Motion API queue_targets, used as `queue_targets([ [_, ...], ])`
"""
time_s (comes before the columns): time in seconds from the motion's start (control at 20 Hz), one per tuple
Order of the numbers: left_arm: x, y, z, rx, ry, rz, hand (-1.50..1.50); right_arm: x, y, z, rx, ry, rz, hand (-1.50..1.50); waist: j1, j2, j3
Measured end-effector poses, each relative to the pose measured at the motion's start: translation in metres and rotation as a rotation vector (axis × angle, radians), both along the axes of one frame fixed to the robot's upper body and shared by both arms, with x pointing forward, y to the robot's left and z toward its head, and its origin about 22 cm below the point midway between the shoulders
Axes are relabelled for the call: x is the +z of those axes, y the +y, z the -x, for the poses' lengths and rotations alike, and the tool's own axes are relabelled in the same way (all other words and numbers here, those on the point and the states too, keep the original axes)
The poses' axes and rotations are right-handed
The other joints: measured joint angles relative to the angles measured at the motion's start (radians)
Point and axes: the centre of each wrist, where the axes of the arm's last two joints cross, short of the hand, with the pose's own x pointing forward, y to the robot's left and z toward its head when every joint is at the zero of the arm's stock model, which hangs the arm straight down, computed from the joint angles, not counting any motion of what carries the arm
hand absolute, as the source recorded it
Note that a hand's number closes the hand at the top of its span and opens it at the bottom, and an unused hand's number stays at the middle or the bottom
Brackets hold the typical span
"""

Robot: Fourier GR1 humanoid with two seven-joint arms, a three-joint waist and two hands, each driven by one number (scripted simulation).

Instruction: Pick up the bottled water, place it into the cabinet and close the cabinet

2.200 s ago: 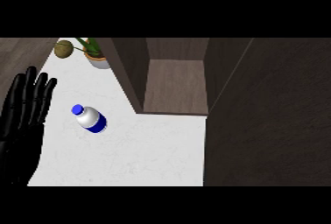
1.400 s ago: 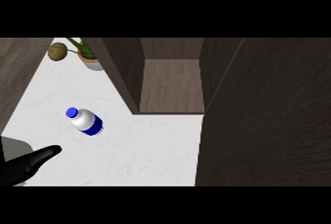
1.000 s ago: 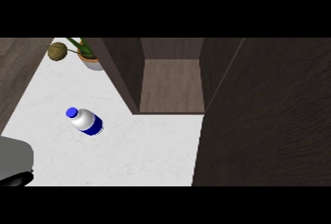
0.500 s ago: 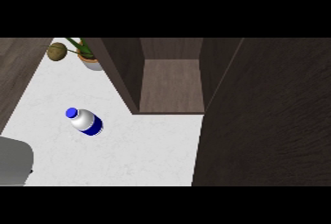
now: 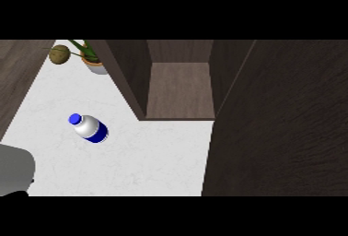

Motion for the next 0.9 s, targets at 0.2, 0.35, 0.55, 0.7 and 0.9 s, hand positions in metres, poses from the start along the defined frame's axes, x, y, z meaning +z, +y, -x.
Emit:
queue_targets([
  [0.2, -0.012, 0.005, -0.008, -0.002, 0.022, -0.006, -1.5, 0.0, 0.004, 0.002, 0.01, 0.015, -0.005, -1.5, -0.002, 0.0, 0.0],
  [0.35, -0.023, 0.007, -0.021, 0.006, 0.042, -0.014, -1.5, 0.002, 0.006, 0.002, 0.017, 0.018, 0.005, -1.5, -0.005, 0.0, 0.0],
  [0.55, -0.037, 0.013, -0.039, 0.005, 0.061, -0.027, -1.5, 0.001, 0.007, 0.005, 0.016, 0.025, 0.009, -1.5, -0.008, 0.0, -0.001],
  [0.7, -0.051, 0.015, -0.047, 0.013, 0.077, -0.029, -1.5, 0.0, 0.009, 0.006, 0.016, 0.019, 0.008, -1.5, -0.008, 0.0, 0.0],
  [0.9, -0.066, 0.022, -0.059, 0.024, 0.091, -0.033, -1.5, 0.005, 0.012, 0.004, 0.016, 0.022, 0.008, -1.5, -0.006, 0.0, -0.001],
])
